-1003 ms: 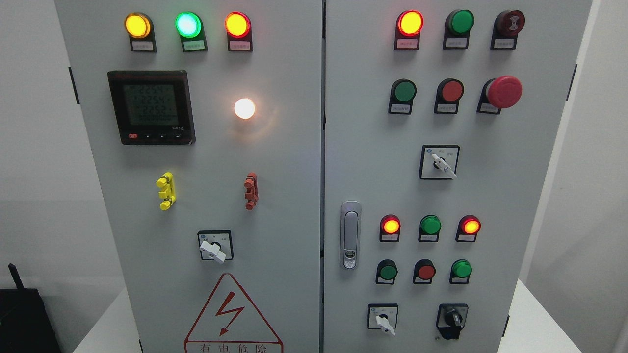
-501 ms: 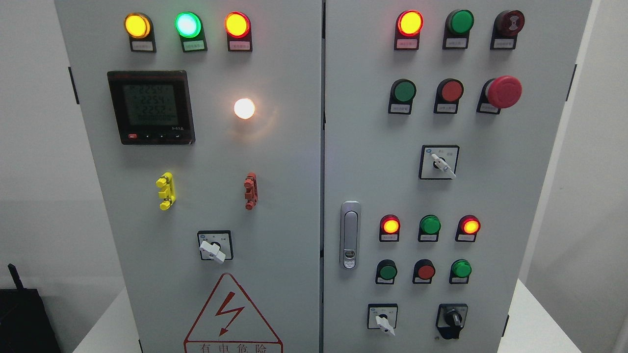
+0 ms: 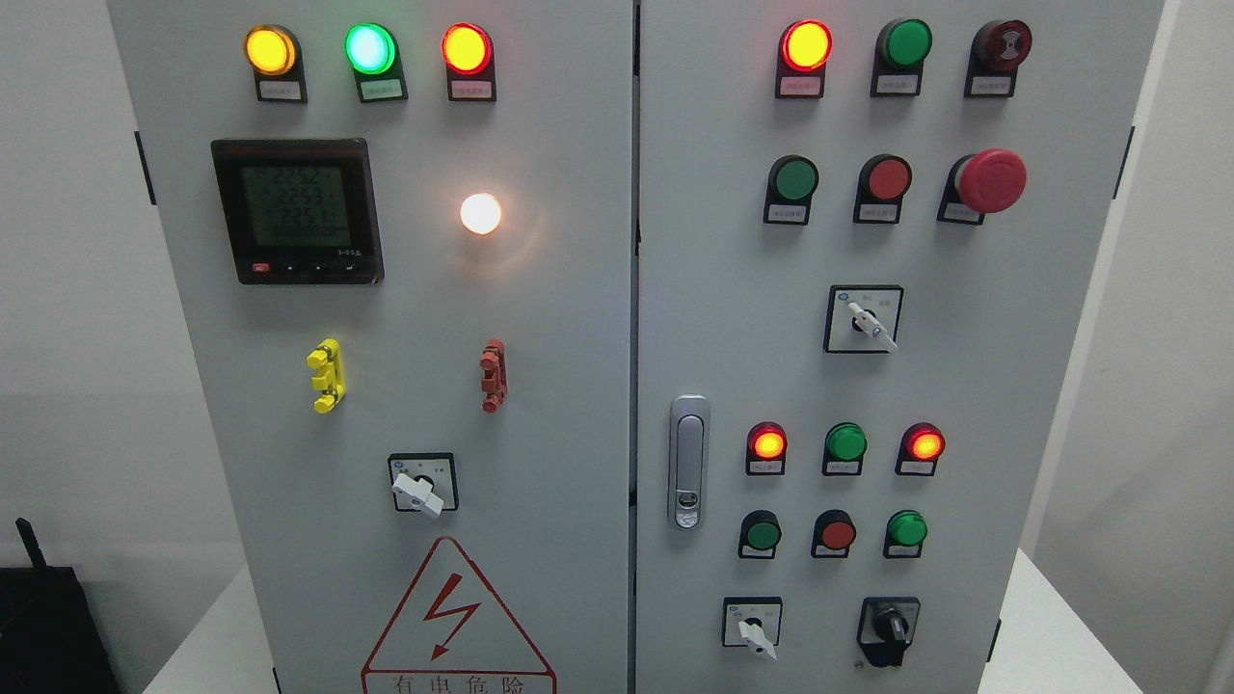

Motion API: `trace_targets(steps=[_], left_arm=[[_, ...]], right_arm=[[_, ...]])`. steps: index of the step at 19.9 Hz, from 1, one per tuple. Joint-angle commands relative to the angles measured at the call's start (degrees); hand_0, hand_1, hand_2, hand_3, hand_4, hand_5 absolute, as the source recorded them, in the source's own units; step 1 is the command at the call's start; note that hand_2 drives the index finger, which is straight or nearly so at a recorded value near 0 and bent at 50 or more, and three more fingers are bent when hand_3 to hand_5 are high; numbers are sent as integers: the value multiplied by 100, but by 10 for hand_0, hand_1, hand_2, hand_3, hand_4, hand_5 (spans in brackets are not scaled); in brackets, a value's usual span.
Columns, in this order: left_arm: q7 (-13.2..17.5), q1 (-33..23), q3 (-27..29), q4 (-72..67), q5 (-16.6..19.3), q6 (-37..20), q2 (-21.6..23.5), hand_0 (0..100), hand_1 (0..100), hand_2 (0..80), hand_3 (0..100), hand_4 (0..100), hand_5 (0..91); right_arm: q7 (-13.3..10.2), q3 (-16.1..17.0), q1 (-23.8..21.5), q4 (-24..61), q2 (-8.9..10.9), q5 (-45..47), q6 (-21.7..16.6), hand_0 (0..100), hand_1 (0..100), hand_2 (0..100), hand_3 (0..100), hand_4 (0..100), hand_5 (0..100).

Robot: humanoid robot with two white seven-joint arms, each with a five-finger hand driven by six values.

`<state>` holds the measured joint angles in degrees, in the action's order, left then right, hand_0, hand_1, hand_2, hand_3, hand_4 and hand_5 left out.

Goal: Trip black knob to open circuit

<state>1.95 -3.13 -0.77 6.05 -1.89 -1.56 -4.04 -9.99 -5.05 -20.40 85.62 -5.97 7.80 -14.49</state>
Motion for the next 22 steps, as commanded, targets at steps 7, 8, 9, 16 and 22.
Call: trace_targets(steps=[7,8,9,16,22], left_arm=[[-1,14,7,1,-14,-11,-9,120,389,0,0,0,0],[-1,14,7,1,-14,-11,-9,120,389,0,0,0,0],[-1,14,7,1,-14,-11,-9,120,389,0,0,0,0],[-1,23,7,1,-14,-11,-9,120,389,0,0,0,0],[-1,23,7,1,-14,-11,-9,120,389,0,0,0,0]], right_arm=[[-29,39,-34,1061,-27,20,306,0,0,21,1000,994,962],[-29,48,-26,1175,-27,20,359,0,0,21,1000,995,963],[-29,57,-26,1254,-27,20,394,0,0,21,1000,998,964],[-29,48,45,1773,-27,29,658,0,0,20,1000,1000,969],[-29,48,273,1984,-89,20,860,0,0,20,1000,1000,972]])
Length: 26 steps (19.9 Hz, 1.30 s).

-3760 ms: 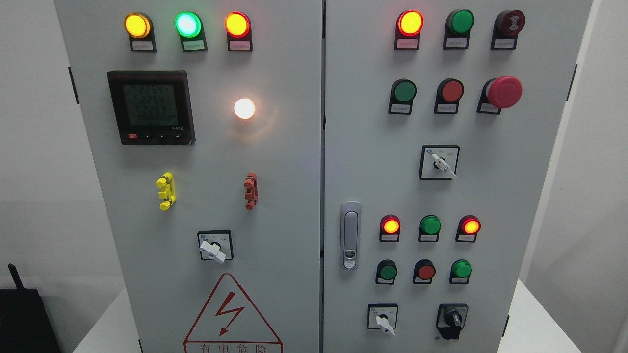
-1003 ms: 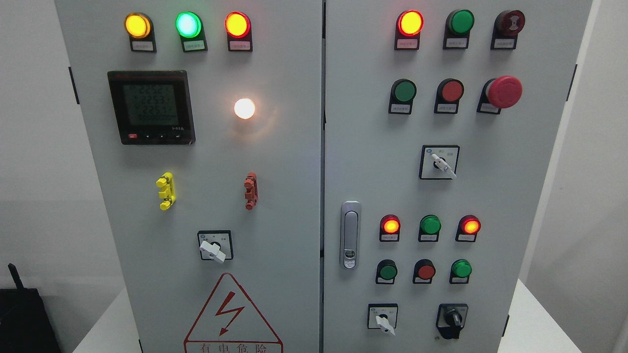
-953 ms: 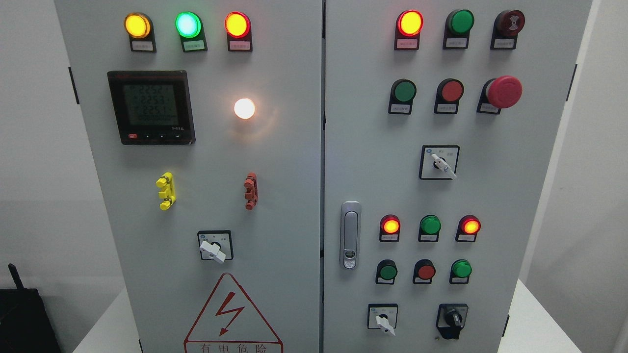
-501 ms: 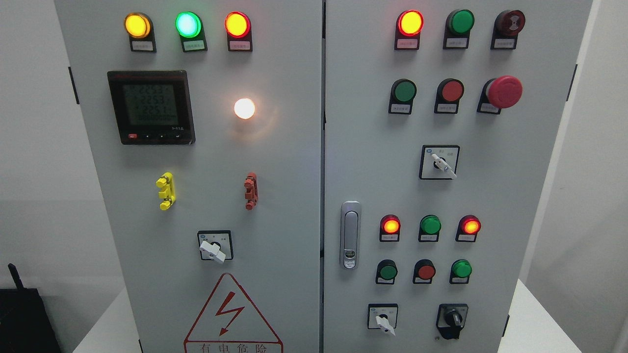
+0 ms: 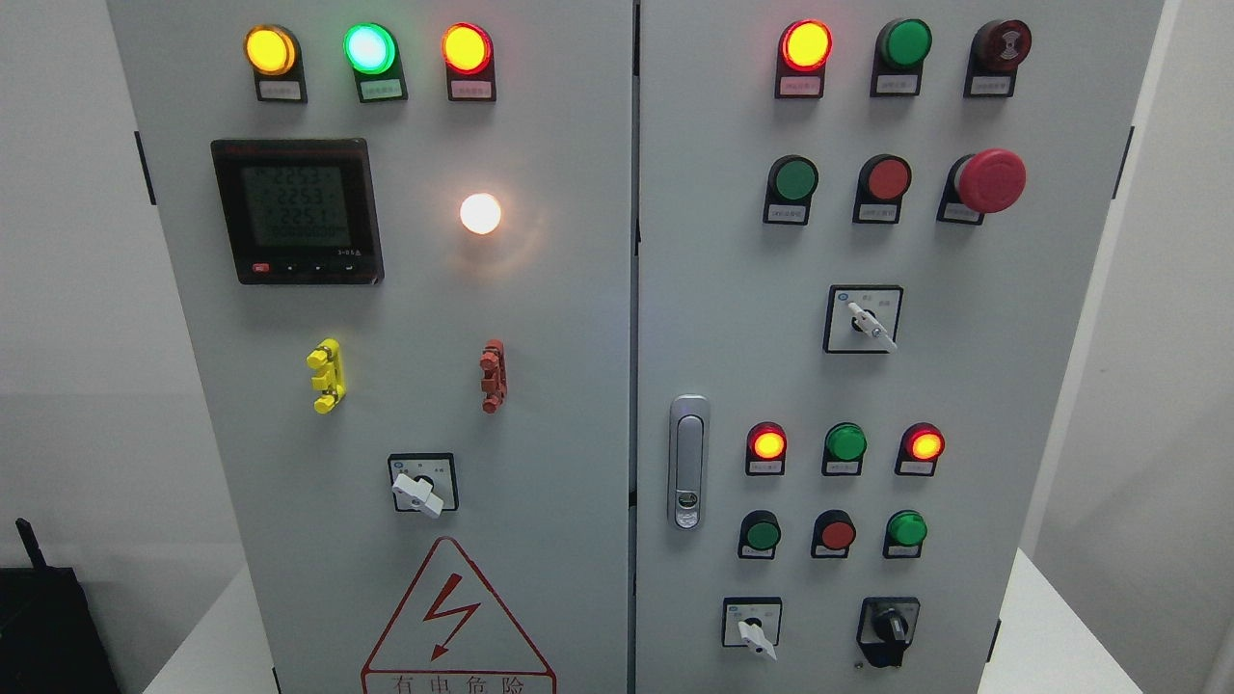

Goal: Trip black knob to open circuit

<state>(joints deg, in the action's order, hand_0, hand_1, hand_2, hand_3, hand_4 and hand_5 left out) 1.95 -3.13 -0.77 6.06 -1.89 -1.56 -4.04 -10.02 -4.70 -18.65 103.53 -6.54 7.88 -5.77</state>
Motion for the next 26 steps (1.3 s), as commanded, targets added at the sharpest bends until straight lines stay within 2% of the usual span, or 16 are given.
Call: trace_targets(steps=[1,5,9,22,26], left_arm=[[-1,14,7,1,-13,-11,-9,120,389,0,0,0,0],[-1,23,7,1,-13,-11,-9,120,389,0,0,0,0],[-1,23,7,1,-13,-11,-9,120,389,0,0,0,0],[-1,23,7,1,-13,-11,-9,120,389,0,0,0,0],[-1,23,7,1,-13,-11,0,120,389,0,0,0,0]], right_arm=[[-26,13,151,211,-32,21,67,0,0,19,1000,1000,972],[-26,22,361,325,-23,21,129,0,0,16,1000,1000,974],[-26,127,529,483,-14,21,392,0,0,14,1000,1000,977],[-17,171,906,774,30,21,682,0,0,7,1000,1000,1000],[-8,294,1030,774,30,21,726,0,0,8,1000,1000,1000]])
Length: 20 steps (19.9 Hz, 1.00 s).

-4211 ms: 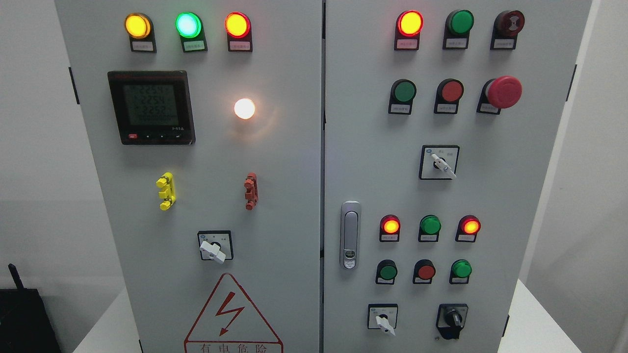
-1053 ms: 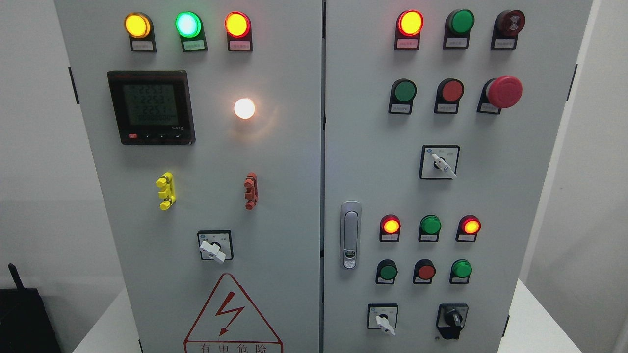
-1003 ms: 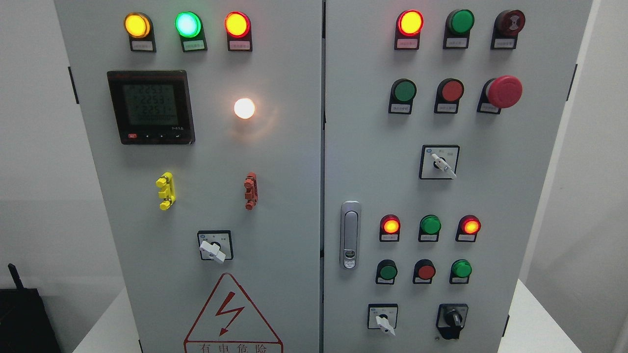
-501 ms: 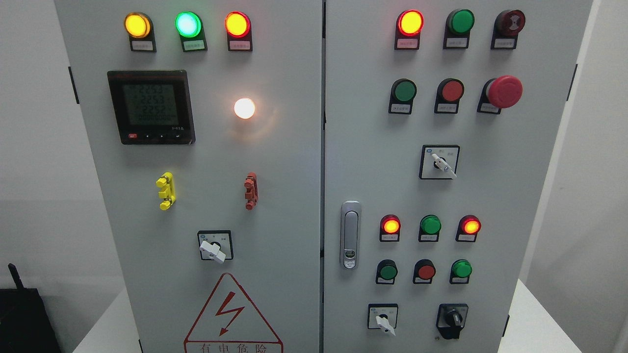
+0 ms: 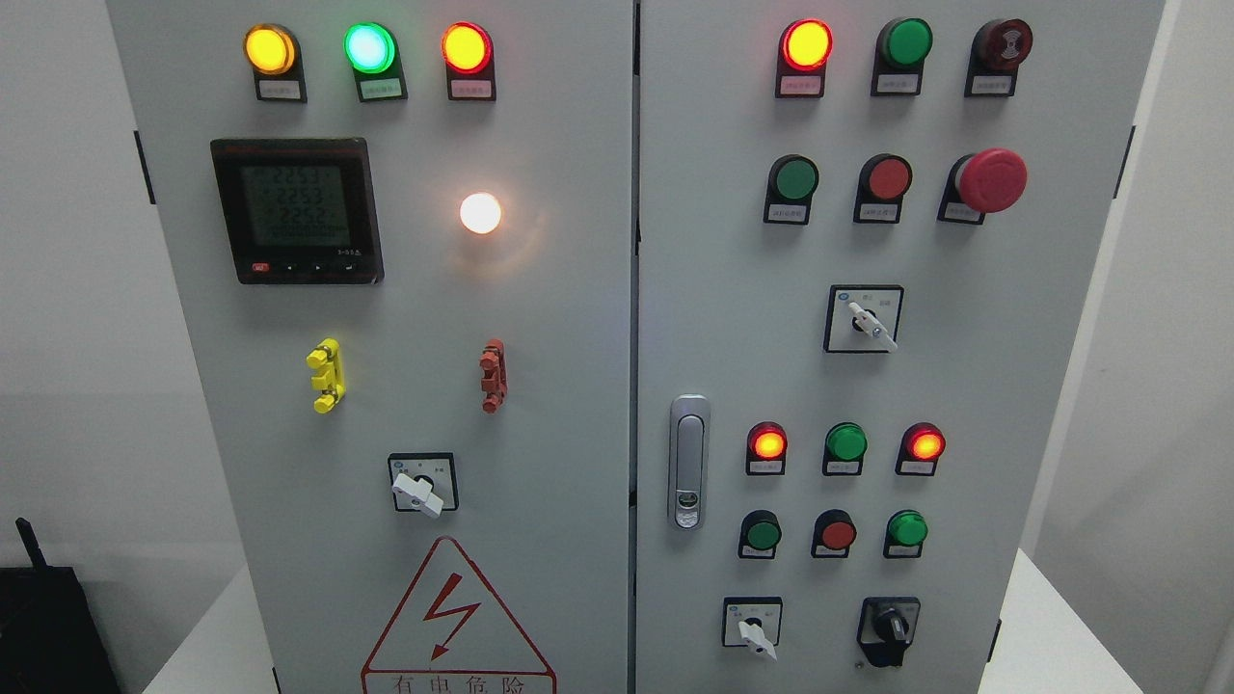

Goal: Trip black knob to open circuit

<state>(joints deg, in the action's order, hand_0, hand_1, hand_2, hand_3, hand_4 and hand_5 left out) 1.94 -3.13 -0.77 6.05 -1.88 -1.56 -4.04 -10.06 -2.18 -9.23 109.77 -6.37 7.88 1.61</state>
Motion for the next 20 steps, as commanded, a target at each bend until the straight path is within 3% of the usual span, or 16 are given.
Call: trace_targets(steps=[1,20], left_arm=[[-1,14,7,1,-14,-2,-9,120,389,0,0,0,0],[-1,23,7,1,-14,-11,0,120,389,0,0,0,0]], right_arm=[[-5,86,132,150,13,20,58,0,0,8,1000,1000,1000],[-5,-1,475,89,4,20,305,0,0,20,1000,1000,1000]])
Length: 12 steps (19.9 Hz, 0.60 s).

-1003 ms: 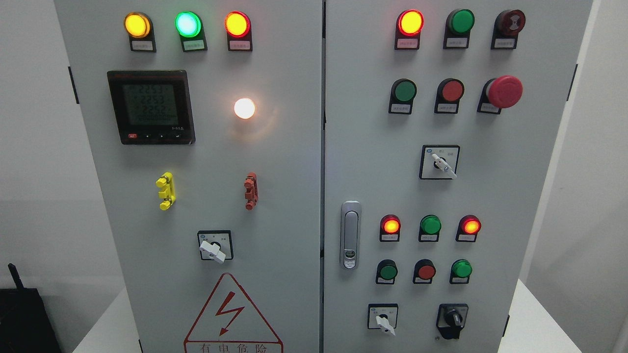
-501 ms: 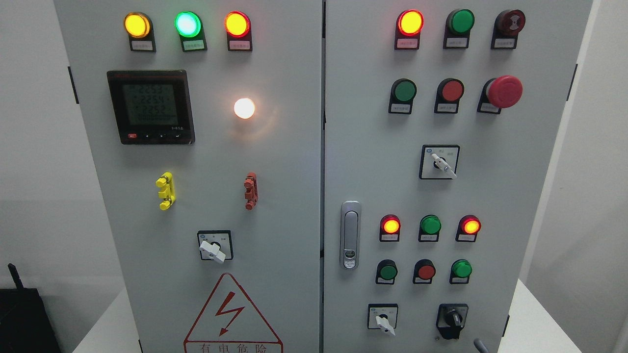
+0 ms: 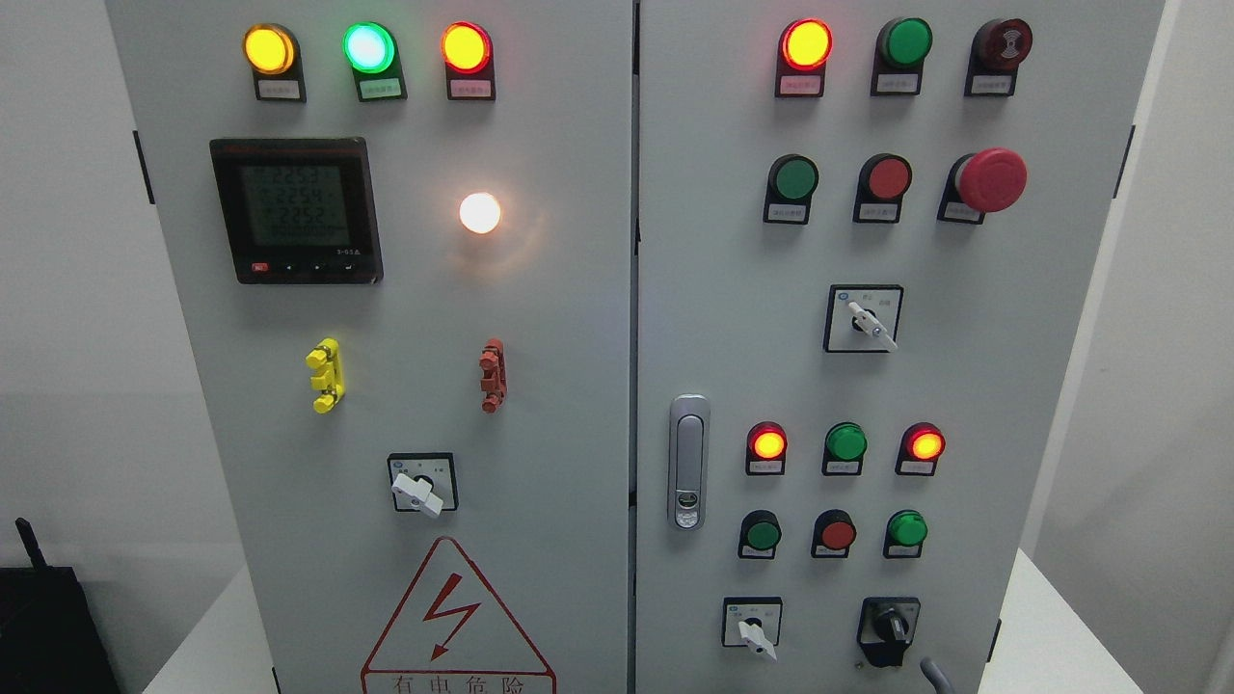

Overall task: Trip black knob to open circuit
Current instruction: 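Reach the right hand up toward the black rotary knob, then close the right hand fingers around the black knob handle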

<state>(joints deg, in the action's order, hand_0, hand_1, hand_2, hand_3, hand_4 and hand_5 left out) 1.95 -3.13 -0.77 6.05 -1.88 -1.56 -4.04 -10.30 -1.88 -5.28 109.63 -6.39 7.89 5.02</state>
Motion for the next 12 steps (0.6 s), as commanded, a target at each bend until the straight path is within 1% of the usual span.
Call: trace_targets(steps=[1,5,12], left_arm=[[-1,23,7,1,-14,-11,-9,120,389,0,0,0,0],[-1,23,7,1,-14,-11,-9,120,389,0,0,0,0],[-1,23,7,1,-14,-11,-9,120,389,0,0,0,0]], right_arm=[[19,-32,80,103,6,20,-36,0,0,21,1000,1000,1000],[19,-119,71,103,6,11,-36,0,0,21,1000,1000,1000],[19,-137,54,67,6,11,-36,0,0,22,1000,1000,1000]])
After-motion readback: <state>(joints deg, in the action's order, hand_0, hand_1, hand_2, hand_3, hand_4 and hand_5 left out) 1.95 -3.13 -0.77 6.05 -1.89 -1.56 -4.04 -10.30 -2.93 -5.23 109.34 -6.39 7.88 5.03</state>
